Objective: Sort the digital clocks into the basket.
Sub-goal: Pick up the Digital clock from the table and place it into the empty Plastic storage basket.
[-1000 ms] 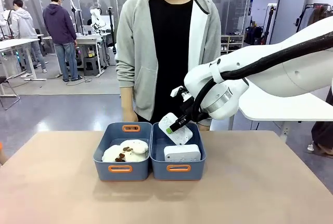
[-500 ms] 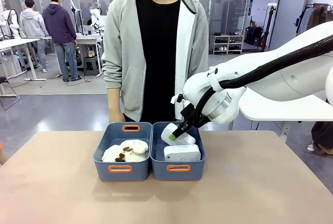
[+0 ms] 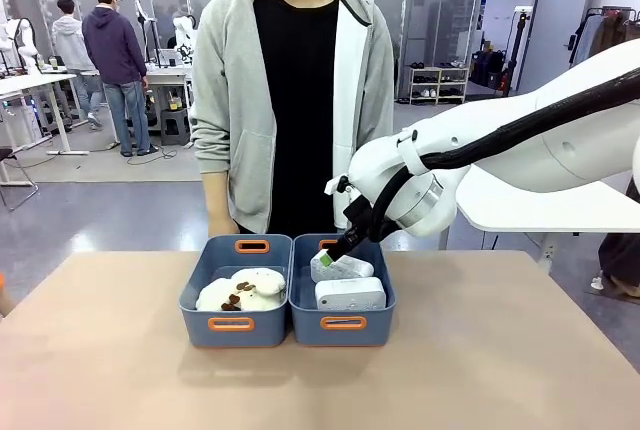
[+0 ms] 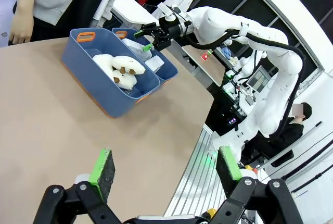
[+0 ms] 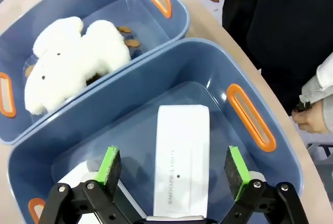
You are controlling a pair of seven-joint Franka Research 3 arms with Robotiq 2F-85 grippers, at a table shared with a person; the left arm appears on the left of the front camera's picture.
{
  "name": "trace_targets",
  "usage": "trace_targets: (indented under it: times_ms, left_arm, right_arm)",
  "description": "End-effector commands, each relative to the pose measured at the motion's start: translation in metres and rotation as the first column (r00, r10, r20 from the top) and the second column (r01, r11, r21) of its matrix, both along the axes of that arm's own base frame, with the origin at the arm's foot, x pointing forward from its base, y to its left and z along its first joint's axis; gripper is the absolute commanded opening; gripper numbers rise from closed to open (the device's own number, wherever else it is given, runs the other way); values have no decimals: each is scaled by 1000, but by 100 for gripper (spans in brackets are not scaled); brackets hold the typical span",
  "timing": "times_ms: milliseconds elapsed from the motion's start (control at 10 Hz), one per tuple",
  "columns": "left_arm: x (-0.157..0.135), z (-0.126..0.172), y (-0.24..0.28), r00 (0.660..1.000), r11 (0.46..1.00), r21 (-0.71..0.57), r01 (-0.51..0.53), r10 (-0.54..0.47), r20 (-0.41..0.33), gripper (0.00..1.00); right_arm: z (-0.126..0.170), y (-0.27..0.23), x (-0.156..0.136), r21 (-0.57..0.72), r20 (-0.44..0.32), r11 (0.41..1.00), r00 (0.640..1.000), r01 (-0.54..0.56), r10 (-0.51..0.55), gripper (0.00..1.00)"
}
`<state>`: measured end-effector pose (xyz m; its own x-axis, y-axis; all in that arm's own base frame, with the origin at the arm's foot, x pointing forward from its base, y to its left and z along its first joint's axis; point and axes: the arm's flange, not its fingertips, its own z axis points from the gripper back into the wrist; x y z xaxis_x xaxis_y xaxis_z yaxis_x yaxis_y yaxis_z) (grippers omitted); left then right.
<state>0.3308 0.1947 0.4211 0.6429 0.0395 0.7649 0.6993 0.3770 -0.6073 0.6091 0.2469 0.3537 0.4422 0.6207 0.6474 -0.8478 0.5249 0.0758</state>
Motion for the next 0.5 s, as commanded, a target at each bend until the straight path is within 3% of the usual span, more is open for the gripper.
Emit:
trace_targets:
  times_ms: [0, 400]
  left_arm:
    - [0, 3, 0, 1000, 1000, -9, -10, 10, 5, 100]
    - [0, 3, 0, 1000, 1000, -9, -10, 10, 5, 100]
  right_arm:
    - [-4, -3, 1, -11, -3, 1000, 1000, 2, -2, 100]
    - [-4, -3, 1, -11, -3, 1000, 1000, 2, -2, 100]
